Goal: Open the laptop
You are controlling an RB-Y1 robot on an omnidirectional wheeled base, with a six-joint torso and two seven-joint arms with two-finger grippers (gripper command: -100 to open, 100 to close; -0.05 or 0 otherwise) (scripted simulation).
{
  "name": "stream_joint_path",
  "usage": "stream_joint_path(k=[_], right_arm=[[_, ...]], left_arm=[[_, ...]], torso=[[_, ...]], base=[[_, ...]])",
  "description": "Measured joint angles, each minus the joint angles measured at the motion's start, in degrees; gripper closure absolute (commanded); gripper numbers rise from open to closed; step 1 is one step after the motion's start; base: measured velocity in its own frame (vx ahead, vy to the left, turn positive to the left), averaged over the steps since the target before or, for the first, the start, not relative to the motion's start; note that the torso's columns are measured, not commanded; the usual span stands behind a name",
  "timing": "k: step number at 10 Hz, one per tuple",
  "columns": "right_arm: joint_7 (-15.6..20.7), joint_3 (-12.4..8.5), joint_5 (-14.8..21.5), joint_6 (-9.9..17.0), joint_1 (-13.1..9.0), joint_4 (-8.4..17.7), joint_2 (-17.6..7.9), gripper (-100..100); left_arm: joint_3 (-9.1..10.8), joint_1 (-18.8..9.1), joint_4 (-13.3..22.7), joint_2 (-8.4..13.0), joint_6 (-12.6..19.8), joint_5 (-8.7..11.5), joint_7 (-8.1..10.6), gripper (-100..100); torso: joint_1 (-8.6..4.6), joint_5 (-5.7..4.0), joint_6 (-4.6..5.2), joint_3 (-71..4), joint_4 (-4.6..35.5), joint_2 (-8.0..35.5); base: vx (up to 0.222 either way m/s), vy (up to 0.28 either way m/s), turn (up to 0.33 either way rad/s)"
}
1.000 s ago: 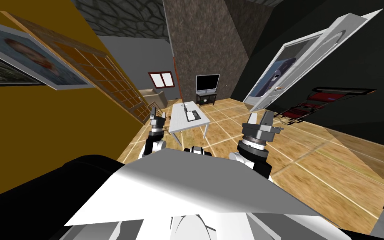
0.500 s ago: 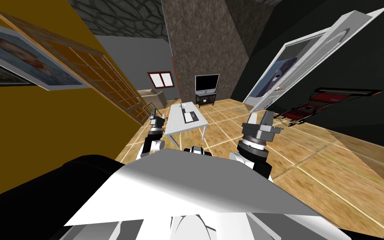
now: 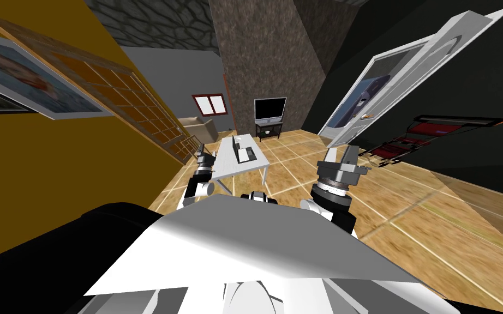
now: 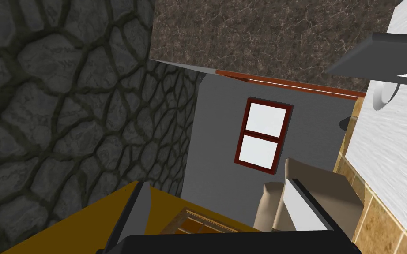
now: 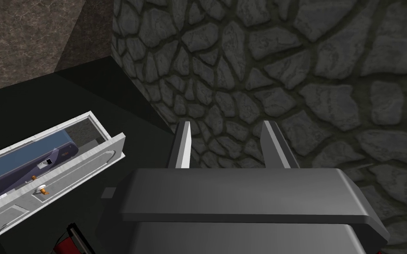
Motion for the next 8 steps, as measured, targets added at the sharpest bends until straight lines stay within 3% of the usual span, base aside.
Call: stream_joint_path(k=[8], right_arm=[[0.0, 0.0, 0.0, 0.0, 0.0, 0.0, 0.0, 0]], left_arm=[[4.75, -1.1, 2.0, -0.7, 10.8, 5.9, 3.76, -100]], torso=[[-0.23, -0.06, 0.00, 0.0, 0.0, 0.0]], base=[[0.099, -0.099, 0.002]])
